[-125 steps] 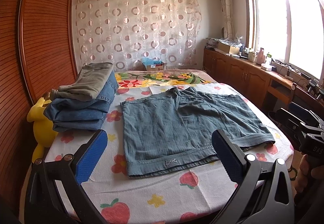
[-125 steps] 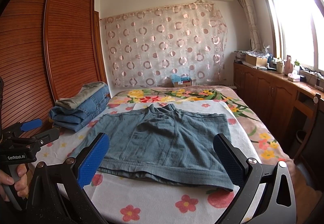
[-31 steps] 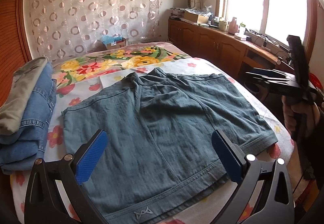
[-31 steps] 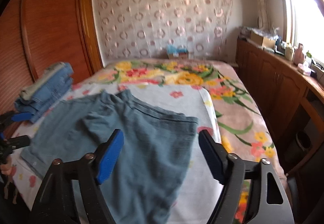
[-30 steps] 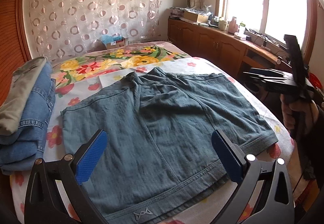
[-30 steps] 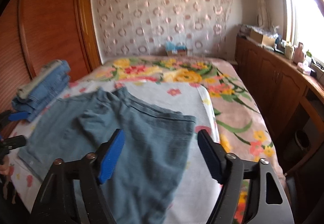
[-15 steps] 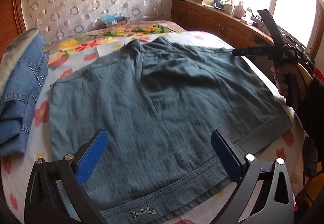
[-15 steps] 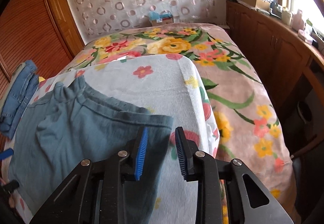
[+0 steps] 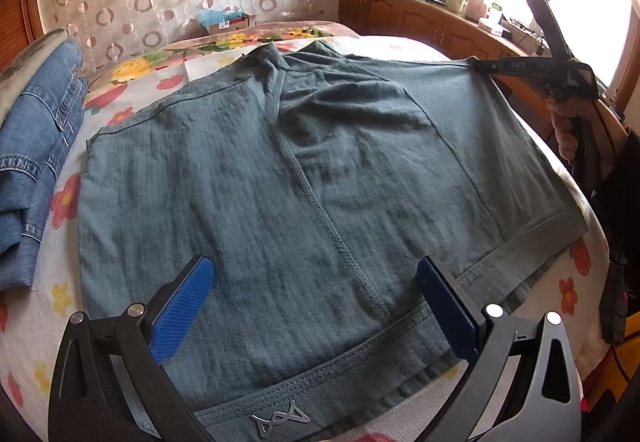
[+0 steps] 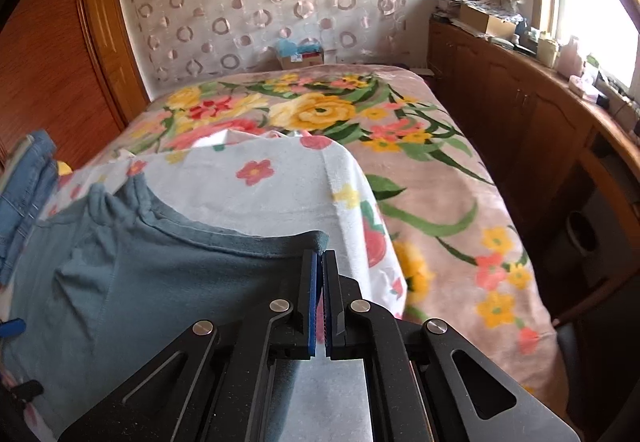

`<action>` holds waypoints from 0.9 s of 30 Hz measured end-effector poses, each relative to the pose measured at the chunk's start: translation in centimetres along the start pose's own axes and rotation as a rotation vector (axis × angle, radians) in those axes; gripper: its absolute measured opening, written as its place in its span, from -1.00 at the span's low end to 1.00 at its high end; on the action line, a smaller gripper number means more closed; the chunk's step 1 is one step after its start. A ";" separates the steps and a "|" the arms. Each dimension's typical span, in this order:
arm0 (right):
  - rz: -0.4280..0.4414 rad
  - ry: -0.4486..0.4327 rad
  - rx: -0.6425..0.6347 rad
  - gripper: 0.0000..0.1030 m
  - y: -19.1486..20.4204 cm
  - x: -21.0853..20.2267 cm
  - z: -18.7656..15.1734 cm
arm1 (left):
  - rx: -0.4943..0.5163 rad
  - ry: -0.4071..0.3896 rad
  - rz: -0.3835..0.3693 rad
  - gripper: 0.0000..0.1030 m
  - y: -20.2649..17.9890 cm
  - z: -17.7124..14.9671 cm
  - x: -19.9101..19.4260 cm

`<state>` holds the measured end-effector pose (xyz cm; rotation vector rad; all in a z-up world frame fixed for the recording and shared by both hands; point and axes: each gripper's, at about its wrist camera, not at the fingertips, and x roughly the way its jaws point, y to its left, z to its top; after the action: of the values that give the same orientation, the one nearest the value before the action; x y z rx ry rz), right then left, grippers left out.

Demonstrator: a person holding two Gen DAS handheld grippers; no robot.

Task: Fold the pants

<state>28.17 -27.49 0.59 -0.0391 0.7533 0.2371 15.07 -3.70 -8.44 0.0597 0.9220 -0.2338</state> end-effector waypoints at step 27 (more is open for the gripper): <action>0.141 -0.007 -0.158 -0.16 5.7 -8.1 -9.6 | 0.034 0.017 0.036 1.00 -0.3 0.1 0.4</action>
<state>14.65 -24.70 -0.61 -0.1349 0.7302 0.4309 15.32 -4.04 -8.63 0.1094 0.9329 -0.2159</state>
